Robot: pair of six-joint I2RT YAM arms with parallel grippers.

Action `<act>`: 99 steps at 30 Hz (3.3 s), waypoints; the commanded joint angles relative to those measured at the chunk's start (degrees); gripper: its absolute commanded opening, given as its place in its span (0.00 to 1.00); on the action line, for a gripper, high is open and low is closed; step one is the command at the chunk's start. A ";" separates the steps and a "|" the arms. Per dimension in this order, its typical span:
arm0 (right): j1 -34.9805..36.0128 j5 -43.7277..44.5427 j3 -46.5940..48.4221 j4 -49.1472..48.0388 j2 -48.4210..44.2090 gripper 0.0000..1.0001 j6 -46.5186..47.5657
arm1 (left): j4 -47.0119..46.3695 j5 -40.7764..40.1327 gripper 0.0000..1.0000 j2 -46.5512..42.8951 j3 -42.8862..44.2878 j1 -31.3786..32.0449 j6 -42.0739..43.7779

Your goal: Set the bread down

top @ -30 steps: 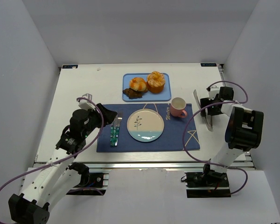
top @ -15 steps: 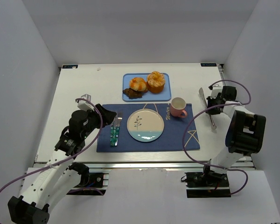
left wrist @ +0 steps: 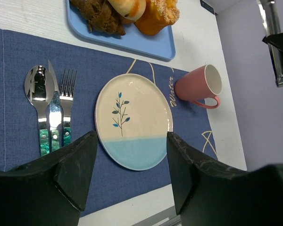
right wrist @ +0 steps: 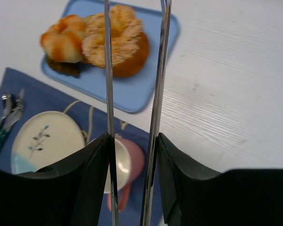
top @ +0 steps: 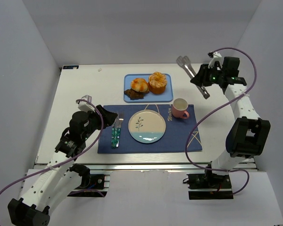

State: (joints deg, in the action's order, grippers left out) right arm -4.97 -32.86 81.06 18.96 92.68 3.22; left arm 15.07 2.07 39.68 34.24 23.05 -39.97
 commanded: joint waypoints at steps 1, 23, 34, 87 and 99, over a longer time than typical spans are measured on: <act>2.68 -5.98 4.01 0.73 3.63 0.48 -6.38 | 1.27 -1.01 0.70 -1.01 2.24 -0.11 -0.11; 9.72 -1.95 15.27 -2.44 19.11 0.52 -14.65 | 2.77 -3.21 0.70 1.98 4.87 -0.11 -0.99; 9.89 3.33 16.06 0.55 19.55 0.52 -10.26 | 1.98 -3.21 0.70 1.89 3.73 -0.11 -1.26; 9.54 -13.16 14.93 2.30 9.10 0.08 -13.34 | 3.83 -4.88 0.70 0.13 5.75 -0.11 -0.82; 18.32 -10.83 -12.57 18.04 -14.44 0.08 11.98 | 5.32 -5.67 0.70 -3.20 4.79 -0.11 -0.73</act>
State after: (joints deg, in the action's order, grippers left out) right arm 11.29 -44.77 72.77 32.93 82.41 7.70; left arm 19.62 -2.63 38.17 38.00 23.05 -41.15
